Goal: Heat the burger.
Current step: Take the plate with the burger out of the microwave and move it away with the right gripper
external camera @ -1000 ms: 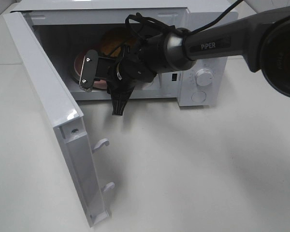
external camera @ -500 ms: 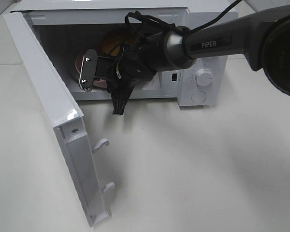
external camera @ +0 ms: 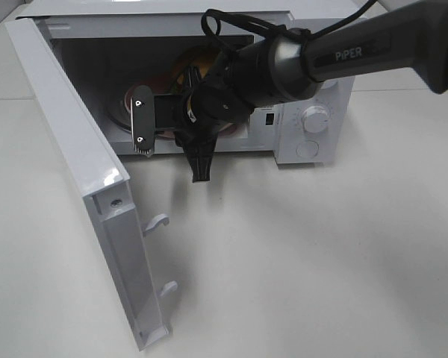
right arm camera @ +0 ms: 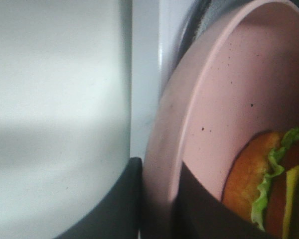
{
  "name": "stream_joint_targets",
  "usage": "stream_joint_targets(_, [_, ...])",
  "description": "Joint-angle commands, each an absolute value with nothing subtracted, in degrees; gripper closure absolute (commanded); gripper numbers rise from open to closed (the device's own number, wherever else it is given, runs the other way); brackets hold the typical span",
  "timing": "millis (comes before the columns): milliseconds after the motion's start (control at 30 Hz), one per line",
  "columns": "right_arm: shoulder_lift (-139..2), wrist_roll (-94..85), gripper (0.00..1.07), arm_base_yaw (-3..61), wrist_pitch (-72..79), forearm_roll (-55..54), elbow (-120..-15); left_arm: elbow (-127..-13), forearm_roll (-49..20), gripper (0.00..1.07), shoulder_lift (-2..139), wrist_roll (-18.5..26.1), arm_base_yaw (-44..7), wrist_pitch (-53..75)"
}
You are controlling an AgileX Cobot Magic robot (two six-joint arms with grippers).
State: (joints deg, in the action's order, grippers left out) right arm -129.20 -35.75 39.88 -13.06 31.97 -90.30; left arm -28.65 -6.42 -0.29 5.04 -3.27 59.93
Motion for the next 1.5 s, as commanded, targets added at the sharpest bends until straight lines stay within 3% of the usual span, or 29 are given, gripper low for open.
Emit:
stream_joint_targets(33, [-125.13, -39.13, 1.07, 39.48, -11.97, 31.51, -85.89, -28.48, -6.42, 1.07, -1.43, 4.64, -3.15, 59.42])
stream_joint_targets(500, [-115.74, -46.70, 1.07, 39.48, -8.71, 31.57, -74.37, -28.48, -6.42, 1.07, -1.43, 4.64, -3.15, 59.42])
stream_joint_targets(1067, [-101.41, -59.64, 1.07, 39.48, 1.49, 31.74, -52.31, -28.48, -6.42, 1.07, -1.43, 4.64, -3.15, 59.42])
stream_joint_targets(1500, [-94.37, -59.99, 1.07, 39.48, -0.80, 31.74, -44.46, -28.48, -6.42, 1.07, -1.43, 4.64, -3.15, 59.42])
